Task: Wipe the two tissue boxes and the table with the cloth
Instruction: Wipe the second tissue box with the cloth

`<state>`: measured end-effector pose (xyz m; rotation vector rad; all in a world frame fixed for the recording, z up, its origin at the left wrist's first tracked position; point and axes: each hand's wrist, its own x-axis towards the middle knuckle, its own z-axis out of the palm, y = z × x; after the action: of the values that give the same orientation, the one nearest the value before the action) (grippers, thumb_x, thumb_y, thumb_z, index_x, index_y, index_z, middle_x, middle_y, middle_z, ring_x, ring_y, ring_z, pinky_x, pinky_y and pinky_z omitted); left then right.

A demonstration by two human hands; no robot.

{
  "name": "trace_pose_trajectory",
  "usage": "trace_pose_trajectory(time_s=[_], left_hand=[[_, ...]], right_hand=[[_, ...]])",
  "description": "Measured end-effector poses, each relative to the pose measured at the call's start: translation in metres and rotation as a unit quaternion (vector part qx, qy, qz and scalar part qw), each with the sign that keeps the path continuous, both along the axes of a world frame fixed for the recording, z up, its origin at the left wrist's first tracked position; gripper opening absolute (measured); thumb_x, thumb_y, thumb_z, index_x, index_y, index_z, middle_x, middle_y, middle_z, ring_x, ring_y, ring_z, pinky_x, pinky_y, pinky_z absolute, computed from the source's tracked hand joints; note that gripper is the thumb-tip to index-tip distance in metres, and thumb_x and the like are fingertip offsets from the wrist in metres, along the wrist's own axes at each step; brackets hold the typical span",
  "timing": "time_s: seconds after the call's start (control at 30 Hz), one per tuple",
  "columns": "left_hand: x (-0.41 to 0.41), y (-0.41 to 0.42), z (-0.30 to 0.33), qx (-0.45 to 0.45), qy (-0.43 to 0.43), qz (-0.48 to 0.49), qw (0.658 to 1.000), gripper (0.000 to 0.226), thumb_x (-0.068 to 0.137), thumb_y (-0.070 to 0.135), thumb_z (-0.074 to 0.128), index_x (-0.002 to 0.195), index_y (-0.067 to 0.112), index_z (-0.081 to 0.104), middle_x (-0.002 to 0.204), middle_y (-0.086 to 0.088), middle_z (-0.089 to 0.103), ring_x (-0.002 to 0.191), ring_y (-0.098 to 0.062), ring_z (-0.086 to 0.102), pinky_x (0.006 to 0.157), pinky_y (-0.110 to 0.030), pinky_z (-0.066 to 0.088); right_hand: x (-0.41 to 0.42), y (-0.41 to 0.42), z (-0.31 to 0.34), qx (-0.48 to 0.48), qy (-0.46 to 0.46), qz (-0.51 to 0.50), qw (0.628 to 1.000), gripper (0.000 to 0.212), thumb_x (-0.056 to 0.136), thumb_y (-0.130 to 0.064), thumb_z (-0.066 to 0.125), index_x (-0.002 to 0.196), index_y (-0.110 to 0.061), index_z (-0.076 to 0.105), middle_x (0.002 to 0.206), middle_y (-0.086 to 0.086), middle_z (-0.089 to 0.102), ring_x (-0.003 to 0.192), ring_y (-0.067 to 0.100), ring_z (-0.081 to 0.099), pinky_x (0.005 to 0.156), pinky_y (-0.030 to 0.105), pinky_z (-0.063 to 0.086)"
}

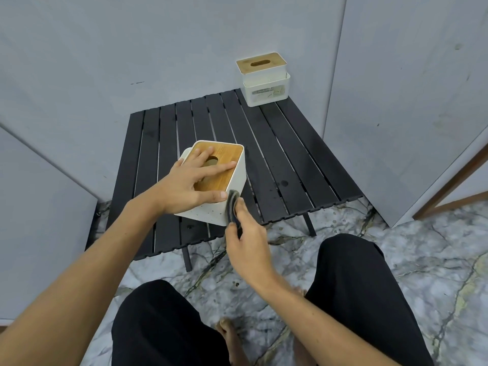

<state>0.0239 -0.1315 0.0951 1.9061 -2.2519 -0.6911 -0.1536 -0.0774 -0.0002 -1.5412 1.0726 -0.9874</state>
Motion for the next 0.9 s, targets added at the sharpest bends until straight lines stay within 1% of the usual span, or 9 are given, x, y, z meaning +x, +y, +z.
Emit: trace_pose_trajectory(time_s=[0.13, 0.2, 0.3, 0.4, 0.53, 0.6, 0.7, 0.8, 0.9], left_hand=[[-0.001, -0.008, -0.005, 0.000, -0.039, 0.029, 0.999, 0.081, 0.072, 0.090, 0.033, 0.148, 0.066, 0.017, 0.170, 0.006, -0.007, 0.154, -0.015, -0.016, 0.122, -0.058, -0.009], [-0.008, -0.014, -0.005, 0.009, -0.062, 0.062, 0.996, 0.084, 0.074, 0.090, 0.029, 0.151, 0.063, 0.013, 0.169, 0.004, -0.009, 0.154, -0.020, -0.016, 0.121, -0.059, -0.009], [-0.016, -0.023, 0.005, 0.035, -0.065, 0.083, 0.994, 0.091, 0.072, 0.091, 0.032, 0.154, 0.056, 0.014, 0.169, 0.004, -0.009, 0.155, -0.024, -0.009, 0.122, -0.061, 0.003], [-0.007, -0.026, 0.018, 0.070, -0.068, 0.058, 0.994, 0.108, 0.059, 0.097, 0.039, 0.155, 0.055, 0.015, 0.169, 0.007, -0.003, 0.155, -0.025, 0.002, 0.123, -0.056, 0.014], [0.003, -0.020, 0.007, -0.014, -0.125, 0.031, 0.992, 0.094, 0.061, 0.099, 0.032, 0.148, 0.067, 0.014, 0.166, 0.015, 0.006, 0.152, -0.022, 0.004, 0.119, -0.059, 0.012], [0.004, -0.015, -0.006, -0.054, -0.102, 0.036, 0.993, 0.086, 0.066, 0.098, 0.029, 0.146, 0.070, 0.014, 0.166, 0.016, 0.005, 0.153, -0.019, -0.001, 0.119, -0.058, 0.008], [0.004, -0.012, -0.019, -0.087, -0.090, 0.042, 0.991, 0.079, 0.072, 0.095, 0.026, 0.145, 0.071, 0.010, 0.169, 0.011, 0.002, 0.154, -0.018, -0.011, 0.121, -0.060, 0.001], [0.004, -0.012, -0.022, -0.082, -0.083, 0.045, 0.992, 0.079, 0.076, 0.093, 0.025, 0.149, 0.067, 0.009, 0.170, 0.007, -0.001, 0.155, -0.020, -0.014, 0.121, -0.061, 0.000], [0.003, -0.011, -0.022, -0.067, -0.047, 0.059, 0.995, 0.081, 0.077, 0.091, 0.028, 0.150, 0.064, 0.012, 0.170, 0.009, -0.003, 0.155, -0.017, -0.015, 0.125, -0.054, 0.002]], right_hand=[[-0.002, -0.016, 0.013, -0.003, -0.017, -0.011, 1.000, 0.054, 0.099, -0.013, 0.039, 0.152, -0.020, 0.033, 0.128, 0.007, 0.060, 0.089, 0.014, 0.048, 0.096, 0.050, 0.049], [-0.008, -0.031, 0.022, 0.007, -0.023, -0.012, 1.000, 0.052, 0.099, -0.008, 0.040, 0.149, -0.023, 0.039, 0.096, -0.002, 0.062, 0.069, -0.001, 0.048, 0.072, 0.021, 0.054], [-0.017, -0.045, 0.031, 0.027, -0.016, -0.011, 0.999, 0.051, 0.099, -0.004, 0.040, 0.146, -0.023, 0.044, 0.070, -0.005, 0.056, 0.046, 0.000, 0.048, 0.048, 0.010, 0.037], [-0.021, -0.043, 0.028, 0.041, 0.005, -0.004, 0.999, 0.052, 0.100, -0.004, 0.040, 0.149, -0.022, 0.039, 0.065, -0.007, 0.050, 0.042, 0.001, 0.042, 0.044, 0.010, 0.032], [-0.023, -0.032, 0.022, 0.038, 0.011, 0.007, 0.999, 0.052, 0.100, -0.005, 0.039, 0.149, -0.022, 0.038, 0.068, -0.010, 0.048, 0.043, -0.001, 0.042, 0.045, 0.009, 0.032], [-0.020, -0.027, 0.021, 0.014, 0.012, 0.005, 1.000, 0.052, 0.100, -0.006, 0.039, 0.150, -0.023, 0.037, 0.081, -0.013, 0.049, 0.053, -0.008, 0.041, 0.057, 0.004, 0.035], [-0.018, -0.024, 0.027, -0.018, -0.001, 0.003, 1.000, 0.053, 0.099, -0.005, 0.040, 0.150, -0.021, 0.037, 0.102, -0.006, 0.050, 0.068, -0.011, 0.039, 0.078, 0.010, 0.037], [-0.019, -0.034, 0.034, -0.004, -0.022, 0.002, 1.000, 0.053, 0.098, 0.001, 0.039, 0.147, -0.020, 0.043, 0.081, -0.009, 0.054, 0.054, -0.004, 0.050, 0.055, 0.007, 0.040], [-0.020, -0.041, 0.032, 0.019, -0.002, -0.004, 1.000, 0.052, 0.099, -0.001, 0.039, 0.147, -0.021, 0.042, 0.069, -0.013, 0.048, 0.049, -0.003, 0.049, 0.050, 0.009, 0.038]])
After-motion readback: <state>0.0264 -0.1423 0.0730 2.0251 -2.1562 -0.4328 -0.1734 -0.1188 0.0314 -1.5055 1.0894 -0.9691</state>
